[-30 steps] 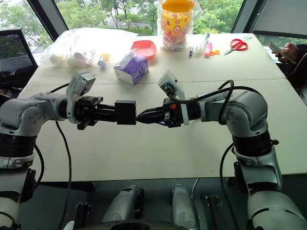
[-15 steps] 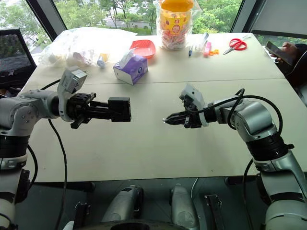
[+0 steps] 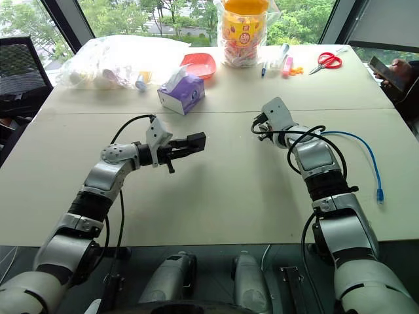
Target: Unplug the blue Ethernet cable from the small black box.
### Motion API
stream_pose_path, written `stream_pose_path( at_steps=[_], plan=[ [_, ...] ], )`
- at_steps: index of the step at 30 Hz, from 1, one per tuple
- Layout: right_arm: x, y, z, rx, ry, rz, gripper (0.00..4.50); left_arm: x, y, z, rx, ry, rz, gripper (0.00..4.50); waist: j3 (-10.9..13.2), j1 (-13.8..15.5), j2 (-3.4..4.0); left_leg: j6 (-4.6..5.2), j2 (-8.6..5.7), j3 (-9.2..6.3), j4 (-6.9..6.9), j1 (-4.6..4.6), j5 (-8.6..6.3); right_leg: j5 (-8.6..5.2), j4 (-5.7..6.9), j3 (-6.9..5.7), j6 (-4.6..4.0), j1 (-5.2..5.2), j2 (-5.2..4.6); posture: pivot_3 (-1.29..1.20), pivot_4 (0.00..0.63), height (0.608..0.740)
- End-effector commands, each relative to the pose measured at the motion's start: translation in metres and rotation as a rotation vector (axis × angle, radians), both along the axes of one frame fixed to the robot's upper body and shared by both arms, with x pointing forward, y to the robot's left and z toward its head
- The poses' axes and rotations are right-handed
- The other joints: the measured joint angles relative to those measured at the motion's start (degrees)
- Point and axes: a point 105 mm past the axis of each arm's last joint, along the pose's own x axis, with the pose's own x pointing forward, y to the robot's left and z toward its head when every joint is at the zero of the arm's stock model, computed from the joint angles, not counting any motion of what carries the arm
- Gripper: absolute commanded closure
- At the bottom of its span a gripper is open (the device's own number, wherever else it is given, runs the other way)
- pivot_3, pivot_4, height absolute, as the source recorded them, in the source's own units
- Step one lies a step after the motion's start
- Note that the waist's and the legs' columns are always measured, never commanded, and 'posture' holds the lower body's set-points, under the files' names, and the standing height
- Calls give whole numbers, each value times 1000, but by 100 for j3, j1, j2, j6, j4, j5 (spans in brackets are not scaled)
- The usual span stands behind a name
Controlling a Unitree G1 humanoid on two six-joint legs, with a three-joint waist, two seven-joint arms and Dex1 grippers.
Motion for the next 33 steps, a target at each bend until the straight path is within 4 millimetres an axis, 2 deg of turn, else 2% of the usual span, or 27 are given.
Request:
stream_pose_path(
  at_steps=[1, 2, 6, 14, 16, 18, 22, 23, 26, 33],
  plan=[
    [-5, 2, 32, 137, -56, -12, 1293, 6, -7, 11, -50, -63, 20, 4028, 0, -29, 0, 0, 0, 0, 0, 0, 0, 0, 1, 0, 0, 0, 0, 0, 150, 740],
    [-9, 3, 39, 190, -54, -11, 766, 7, -9, 8, -59, -56, 23, 4028, 0, -34, 0, 1, -1, 1, 1, 0, 0, 0, 2, 0, 1, 0, 0, 0, 150, 740],
    [-30, 6, 57, 313, -44, 17, 766, 7, -13, -5, -70, -20, 41, 4028, 0, -26, 0, 3, 1, -2, 4, 1, -1, 1, 9, -1, 1, 0, 3, 0, 150, 740],
    [-67, 13, 50, 303, -2, 57, 766, 3, -1, -38, -12, 33, 64, 4028, -2, -38, 1, 5, 1, -5, 7, 10, -1, 0, 12, -1, 1, 11, 4, 0, 150, 740],
    [-69, 13, 49, 303, 4, 53, 699, 2, 1, -42, -8, 37, 64, 3006, -2, -55, 2, 5, 1, -4, 6, 22, -2, 0, 14, 0, 1, 20, 4, 0, 150, 740],
    [-73, 13, 49, 309, 14, 54, 699, -1, 6, -46, -4, 51, 64, 2248, -3, -50, 3, 5, 1, -4, 4, 34, -2, 0, 13, -1, 1, 31, 8, 0, 150, 740],
    [-87, 15, 49, 316, 52, 94, 699, -8, 18, -49, 3, 86, 50, 254, -5, -58, 5, 5, 8, -10, 4, 40, -2, 0, 12, -2, 1, 41, 11, 0, 150, 740],
    [-91, 16, 48, 309, 65, 112, 699, -11, 21, -50, 11, 106, 37, 58, -5, -59, 5, 6, 8, -10, 3, 40, -2, 0, 12, -2, 1, 41, 11, 0, 150, 740],
    [-109, 16, 43, 280, 114, 176, 699, -23, 31, -47, 24, 152, -3, 58, -5, -67, 6, 6, 10, -10, 2, 42, -2, 0, 11, -2, 1, 44, 12, 0, 150, 740],
    [-141, 7, 35, 211, 185, 269, 699, -43, 56, -25, 18, 191, -22, 58, -5, -52, 6, 10, 13, -14, 4, 45, -5, -2, 4, -3, 0, 54, 11, 0, 150, 740]
  ],
)
